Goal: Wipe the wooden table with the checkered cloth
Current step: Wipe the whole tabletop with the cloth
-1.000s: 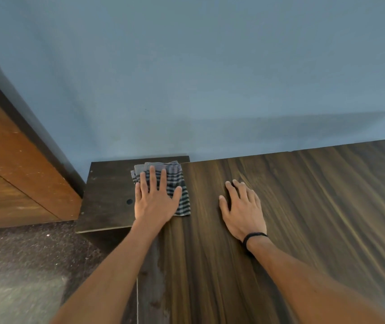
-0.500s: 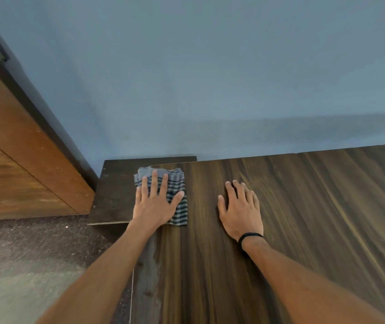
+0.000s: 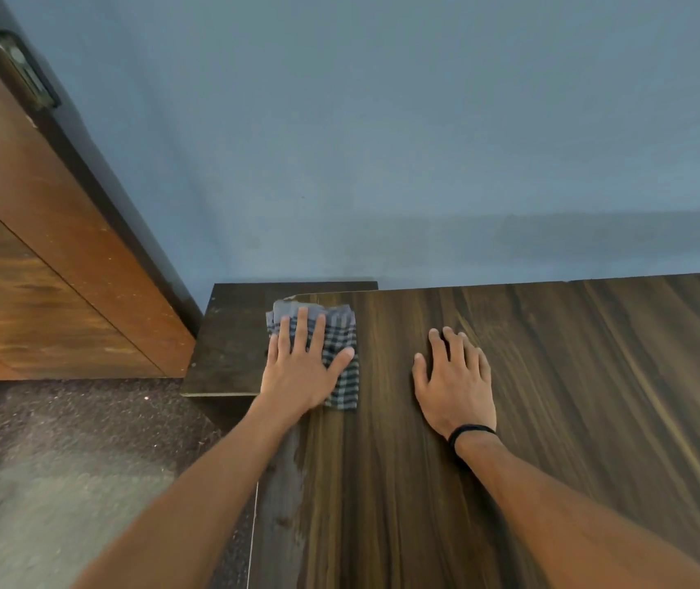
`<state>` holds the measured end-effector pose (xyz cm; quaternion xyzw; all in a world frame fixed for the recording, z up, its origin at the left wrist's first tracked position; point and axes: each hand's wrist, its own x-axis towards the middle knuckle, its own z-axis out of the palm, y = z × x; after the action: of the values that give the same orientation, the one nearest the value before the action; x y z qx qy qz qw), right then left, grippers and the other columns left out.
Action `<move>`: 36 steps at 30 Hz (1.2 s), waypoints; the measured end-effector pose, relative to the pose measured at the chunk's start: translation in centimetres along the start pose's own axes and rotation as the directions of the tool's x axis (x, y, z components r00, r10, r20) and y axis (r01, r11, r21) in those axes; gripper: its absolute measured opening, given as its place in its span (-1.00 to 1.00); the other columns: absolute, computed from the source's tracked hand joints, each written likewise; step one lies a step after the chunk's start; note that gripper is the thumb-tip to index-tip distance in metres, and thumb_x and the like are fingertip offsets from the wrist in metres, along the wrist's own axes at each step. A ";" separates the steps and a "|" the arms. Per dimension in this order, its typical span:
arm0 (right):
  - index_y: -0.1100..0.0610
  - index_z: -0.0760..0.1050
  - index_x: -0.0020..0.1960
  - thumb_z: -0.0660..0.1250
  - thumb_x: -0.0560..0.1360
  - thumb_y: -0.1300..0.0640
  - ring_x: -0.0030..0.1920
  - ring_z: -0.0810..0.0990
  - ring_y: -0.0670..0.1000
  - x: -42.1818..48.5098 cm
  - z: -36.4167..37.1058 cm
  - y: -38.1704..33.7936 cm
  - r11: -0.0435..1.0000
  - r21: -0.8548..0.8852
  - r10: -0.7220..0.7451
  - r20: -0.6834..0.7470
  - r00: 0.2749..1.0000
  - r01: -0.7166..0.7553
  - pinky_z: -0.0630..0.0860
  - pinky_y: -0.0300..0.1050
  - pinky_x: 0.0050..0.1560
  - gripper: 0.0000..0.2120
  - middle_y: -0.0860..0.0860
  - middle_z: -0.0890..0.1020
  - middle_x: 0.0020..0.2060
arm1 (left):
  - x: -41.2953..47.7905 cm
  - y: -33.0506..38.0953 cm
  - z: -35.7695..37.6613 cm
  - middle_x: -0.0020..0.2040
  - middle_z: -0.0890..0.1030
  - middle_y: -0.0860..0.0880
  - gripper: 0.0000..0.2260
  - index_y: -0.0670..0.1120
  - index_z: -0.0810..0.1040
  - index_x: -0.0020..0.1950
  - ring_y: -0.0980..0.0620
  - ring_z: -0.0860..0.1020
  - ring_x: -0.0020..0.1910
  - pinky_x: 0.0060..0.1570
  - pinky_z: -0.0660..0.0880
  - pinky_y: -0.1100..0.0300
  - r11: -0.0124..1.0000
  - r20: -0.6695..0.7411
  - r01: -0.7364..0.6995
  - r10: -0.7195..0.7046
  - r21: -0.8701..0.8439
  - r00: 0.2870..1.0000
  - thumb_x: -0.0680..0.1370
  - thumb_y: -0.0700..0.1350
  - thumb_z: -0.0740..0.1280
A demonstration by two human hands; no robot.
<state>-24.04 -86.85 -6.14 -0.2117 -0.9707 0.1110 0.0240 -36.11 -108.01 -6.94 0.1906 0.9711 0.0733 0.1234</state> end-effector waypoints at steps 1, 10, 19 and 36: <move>0.05 0.19 0.61 -0.02 0.70 -0.16 0.61 0.15 0.12 0.0 0.0 -0.1 1.000 -0.007 -0.002 -0.004 1.000 0.002 0.09 0.13 0.59 -0.45 0.07 0.25 0.59 | 1.2 0.2 -0.5 0.58 -0.34 -0.05 -0.19 0.08 -0.34 0.58 -0.14 -0.30 0.56 0.49 -0.27 -0.09 1.000 -0.007 0.009 -0.009 0.000 1.000 0.46 0.51 -0.32; 0.06 0.22 0.60 0.00 0.70 -0.16 0.59 0.18 0.15 -0.3 -0.2 0.0 1.000 0.004 0.000 -0.003 1.000 0.000 0.10 0.15 0.58 -0.45 0.09 0.26 0.58 | -4.5 0.5 2.9 0.56 -0.37 0.02 -0.30 0.20 -0.43 0.52 -0.05 -0.33 0.54 0.44 -0.32 -0.03 0.999 -0.096 -0.031 0.029 -0.014 0.995 0.49 0.49 -0.31; 0.08 0.23 0.60 0.01 0.70 -0.15 0.59 0.18 0.15 -0.4 0.0 0.1 1.000 0.005 -0.015 -0.022 1.000 0.015 0.10 0.15 0.58 -0.46 0.09 0.27 0.57 | 0.1 0.8 -0.7 0.60 -0.28 -0.06 -0.26 0.08 -0.26 0.60 -0.13 -0.26 0.57 0.51 -0.26 -0.09 1.000 -0.034 0.003 -0.004 -0.015 0.999 0.53 0.45 -0.25; -0.24 0.06 0.63 0.02 0.57 -0.46 0.64 -0.12 0.14 -0.6 -1.6 1.3 0.991 0.090 -0.121 0.280 0.952 0.100 -0.11 0.16 0.58 -0.30 0.05 -0.04 0.66 | -9.6 1.3 3.1 0.58 -0.32 -0.03 -0.32 0.17 -0.41 0.53 -0.10 -0.29 0.55 0.42 -0.33 -0.03 0.999 -0.072 -0.044 0.044 0.000 0.996 0.52 0.45 -0.28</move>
<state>-22.83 -85.62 -4.86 -0.1378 -0.9696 0.1751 -0.1016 -26.17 -110.22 -7.62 0.2092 0.9704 0.0836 0.0870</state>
